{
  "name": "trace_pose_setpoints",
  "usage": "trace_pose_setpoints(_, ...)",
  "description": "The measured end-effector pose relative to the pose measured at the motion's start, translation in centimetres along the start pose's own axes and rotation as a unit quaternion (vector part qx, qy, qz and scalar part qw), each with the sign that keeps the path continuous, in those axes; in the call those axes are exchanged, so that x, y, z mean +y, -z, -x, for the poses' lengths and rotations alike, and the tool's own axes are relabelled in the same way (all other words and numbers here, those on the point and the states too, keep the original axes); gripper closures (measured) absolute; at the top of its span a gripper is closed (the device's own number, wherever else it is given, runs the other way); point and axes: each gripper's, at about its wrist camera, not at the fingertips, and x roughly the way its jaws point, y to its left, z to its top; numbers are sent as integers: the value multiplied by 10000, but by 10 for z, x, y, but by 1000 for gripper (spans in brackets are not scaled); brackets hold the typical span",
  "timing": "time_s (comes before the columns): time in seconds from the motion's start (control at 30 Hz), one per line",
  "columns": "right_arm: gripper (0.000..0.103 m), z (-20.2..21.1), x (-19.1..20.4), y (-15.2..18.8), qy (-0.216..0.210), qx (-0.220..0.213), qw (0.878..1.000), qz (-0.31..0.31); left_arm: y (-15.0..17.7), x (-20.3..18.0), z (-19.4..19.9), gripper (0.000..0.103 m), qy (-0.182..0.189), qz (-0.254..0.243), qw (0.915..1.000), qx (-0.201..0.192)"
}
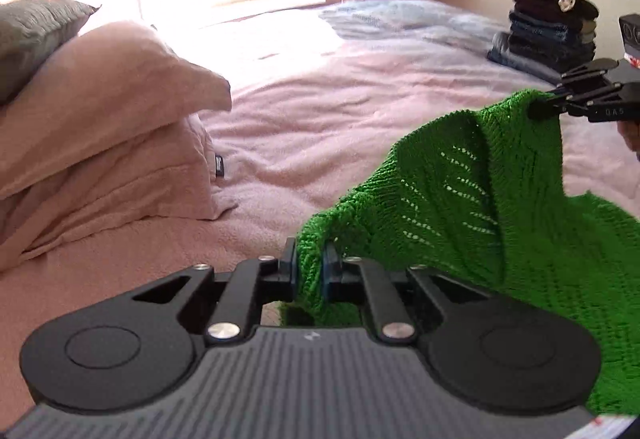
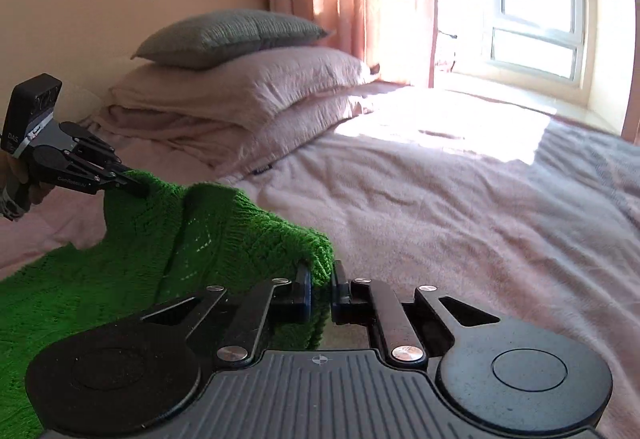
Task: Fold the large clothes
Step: 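Fold the vest shoulders over toward the hem with both grippers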
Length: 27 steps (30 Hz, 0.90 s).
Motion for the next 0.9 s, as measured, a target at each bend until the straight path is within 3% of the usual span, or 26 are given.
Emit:
trace_pose_setpoints(0.17, 98, 104, 67, 22, -24, -583, 9971, 480, 43, -47, 123, 95, 67, 163, 9965, -819)
trace_pose_setpoints(0.27, 98, 165, 117, 56, -81, -550, 9959, 716, 90, -88, 191, 95, 89, 286, 9939, -1062)
trace_pose_setpoints(0.37, 97, 202, 173, 103, -10, 54, 9958, 917, 147, -134, 239, 95, 136, 534, 9934, -1001)
trace_pose_setpoints(0.47, 88, 217, 213, 141, 406, 928, 9947, 150, 200, -176, 263, 86, 95, 1170, 9916, -553)
trace_pose_setpoints(0.5, 86, 225, 222, 148, 554, 975, 9936, -149, 215, -185, 269, 86, 159, 1501, 9879, -356)
trace_pose_setpoints(0.57, 64, 238, 233, 156, 588, 868, 9907, -866, 235, -199, 281, 85, 339, 2135, 9759, -305)
trace_pose_setpoints(0.67, 56, 243, 235, 154, 523, 584, 9710, -2260, 247, -206, 291, 76, 492, 2985, 9518, -502)
trace_pose_setpoints(0.8, 57, 229, 220, 152, 109, 334, 9173, -3967, 252, -189, 286, 60, 802, 4296, 8961, -780)
trace_pose_setpoints(0.83, 57, 223, 212, 155, 72, 348, 9021, -4301, 252, -185, 282, 53, 820, 4487, 8864, -793)
trace_pose_setpoints(0.9, 57, 207, 204, 161, 128, 465, 8761, -4798, 254, -177, 272, 51, 789, 4817, 8698, -725)
